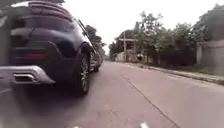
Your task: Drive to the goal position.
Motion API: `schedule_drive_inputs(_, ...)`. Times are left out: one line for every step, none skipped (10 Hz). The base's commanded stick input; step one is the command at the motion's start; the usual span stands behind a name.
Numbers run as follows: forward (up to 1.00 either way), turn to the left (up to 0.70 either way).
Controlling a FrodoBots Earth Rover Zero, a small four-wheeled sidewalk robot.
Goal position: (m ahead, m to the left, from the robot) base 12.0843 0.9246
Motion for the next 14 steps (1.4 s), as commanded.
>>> schedule_drive_inputs(0.70,0.00)
schedule_drive_inputs(0.70,0.00)
schedule_drive_inputs(0.70,0.00)
schedule_drive_inputs(0.70,0.00)
schedule_drive_inputs(0.70,0.00)
schedule_drive_inputs(0.70,-0.09)
schedule_drive_inputs(0.70,-0.24)
schedule_drive_inputs(0.70,-0.23)
schedule_drive_inputs(0.70,0.00)
schedule_drive_inputs(0.70,0.00)
schedule_drive_inputs(0.70,0.00)
schedule_drive_inputs(0.70,0.00)
schedule_drive_inputs(0.70,0.00)
schedule_drive_inputs(0.70,0.02)
